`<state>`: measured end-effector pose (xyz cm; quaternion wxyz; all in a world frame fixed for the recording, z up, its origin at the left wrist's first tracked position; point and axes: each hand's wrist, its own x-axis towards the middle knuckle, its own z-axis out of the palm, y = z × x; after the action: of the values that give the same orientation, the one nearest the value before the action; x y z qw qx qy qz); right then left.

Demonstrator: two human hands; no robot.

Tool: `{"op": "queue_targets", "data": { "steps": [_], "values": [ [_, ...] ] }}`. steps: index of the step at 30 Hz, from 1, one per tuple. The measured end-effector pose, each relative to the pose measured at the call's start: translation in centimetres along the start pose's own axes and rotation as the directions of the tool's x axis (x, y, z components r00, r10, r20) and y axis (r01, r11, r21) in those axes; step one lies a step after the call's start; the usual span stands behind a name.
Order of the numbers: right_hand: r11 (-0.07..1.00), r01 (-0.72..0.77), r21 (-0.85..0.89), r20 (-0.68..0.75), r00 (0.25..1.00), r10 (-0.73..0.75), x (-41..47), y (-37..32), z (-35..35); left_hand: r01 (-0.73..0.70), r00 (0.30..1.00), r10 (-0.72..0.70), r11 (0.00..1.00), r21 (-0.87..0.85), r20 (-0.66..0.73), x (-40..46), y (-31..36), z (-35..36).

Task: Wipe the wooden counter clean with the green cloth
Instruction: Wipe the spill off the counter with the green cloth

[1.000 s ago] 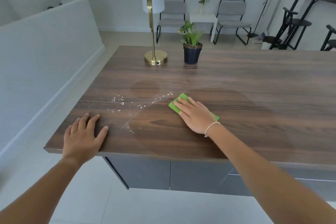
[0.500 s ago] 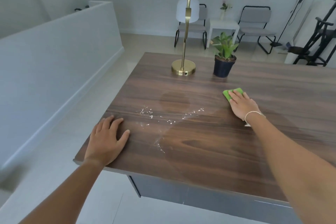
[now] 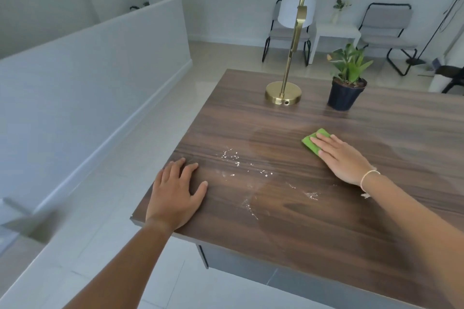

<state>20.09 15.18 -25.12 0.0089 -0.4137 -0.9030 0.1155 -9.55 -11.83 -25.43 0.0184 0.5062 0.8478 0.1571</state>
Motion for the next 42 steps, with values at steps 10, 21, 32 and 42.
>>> {"op": "queue_targets", "data": {
  "steps": [10,21,32,42],
  "values": [
    [0.956,0.292,-0.029,0.024,0.956,-0.291,5.9,-14.8,3.1,-0.006,1.0,0.006,1.0,-0.008,-0.004,0.1,-0.3,0.2],
    [0.991,-0.133,-0.011,0.015,0.991,0.133,6.3,-6.1,0.1,-0.013,1.0,0.013,1.0,-0.009,0.013,0.0,-0.1,0.0],
    [0.985,0.162,0.055,-0.004,0.987,-0.162,-1.1,-11.8,2.7,-0.038,0.997,0.038,0.999,0.003,0.067,0.0,-0.3,-0.3],
    [0.908,-0.419,0.001,-0.062,0.906,0.418,0.0,0.0,-0.9,-0.215,0.96,0.24,0.962,-0.169,0.146,5.7,6.1,0.1]
  ]
}}
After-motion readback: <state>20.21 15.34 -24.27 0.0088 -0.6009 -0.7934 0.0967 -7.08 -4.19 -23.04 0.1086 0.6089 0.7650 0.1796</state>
